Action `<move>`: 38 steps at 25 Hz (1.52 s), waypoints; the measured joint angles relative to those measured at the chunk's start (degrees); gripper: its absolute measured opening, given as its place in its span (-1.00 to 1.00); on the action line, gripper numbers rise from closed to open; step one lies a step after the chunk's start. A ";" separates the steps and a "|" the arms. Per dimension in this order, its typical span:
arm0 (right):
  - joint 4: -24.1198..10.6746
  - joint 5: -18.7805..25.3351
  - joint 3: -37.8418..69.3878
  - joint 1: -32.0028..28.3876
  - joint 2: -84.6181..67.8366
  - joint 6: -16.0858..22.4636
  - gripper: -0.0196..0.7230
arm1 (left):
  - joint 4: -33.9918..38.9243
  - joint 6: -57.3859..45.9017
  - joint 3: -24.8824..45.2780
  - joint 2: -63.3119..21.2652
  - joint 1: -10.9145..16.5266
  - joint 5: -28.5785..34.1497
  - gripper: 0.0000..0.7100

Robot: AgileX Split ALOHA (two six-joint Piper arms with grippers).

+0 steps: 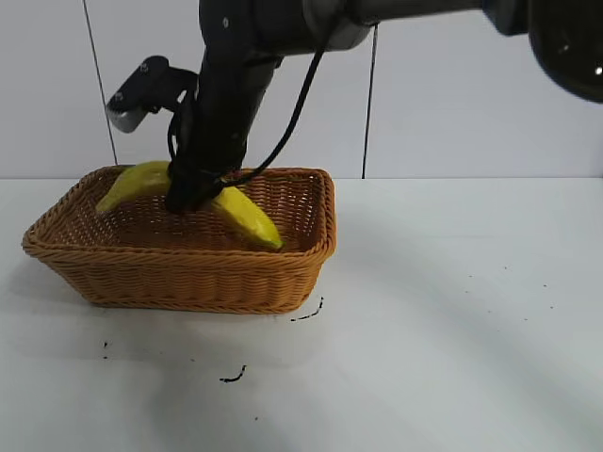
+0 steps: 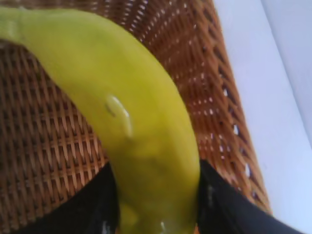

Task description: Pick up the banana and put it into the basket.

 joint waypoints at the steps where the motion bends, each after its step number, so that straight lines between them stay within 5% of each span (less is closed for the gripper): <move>1: 0.52 0.00 0.00 0.00 0.00 0.00 -0.04 | 0.00 0.00 0.00 0.00 0.00 0.00 0.96; 5: 1.36 -0.48 0.00 0.00 -0.05 0.15 0.67 | 0.00 0.00 0.00 0.00 0.00 0.00 0.96; 7: 1.36 -0.49 0.00 0.00 -0.24 1.20 0.82 | 0.00 0.00 0.00 0.00 0.00 0.00 0.96; 10: 1.18 1.30 0.00 0.00 -1.78 5.87 0.90 | 0.00 0.00 0.00 0.00 0.00 0.00 0.96; 15: 1.60 7.10 0.00 -0.20 -7.47 22.60 0.91 | 0.00 0.00 0.00 0.00 0.00 0.00 0.96; 18: 3.79 11.53 -0.27 -2.01 -9.82 27.01 0.91 | 0.00 0.00 0.00 0.00 0.00 0.00 0.96; 23: 8.12 17.77 -0.31 -9.06 -9.89 28.13 0.91 | 0.00 0.00 0.00 0.00 0.00 0.00 0.96; 38: 6.80 24.89 -0.31 -34.70 -9.89 28.35 0.91 | 0.00 0.00 0.00 0.00 0.00 0.00 0.96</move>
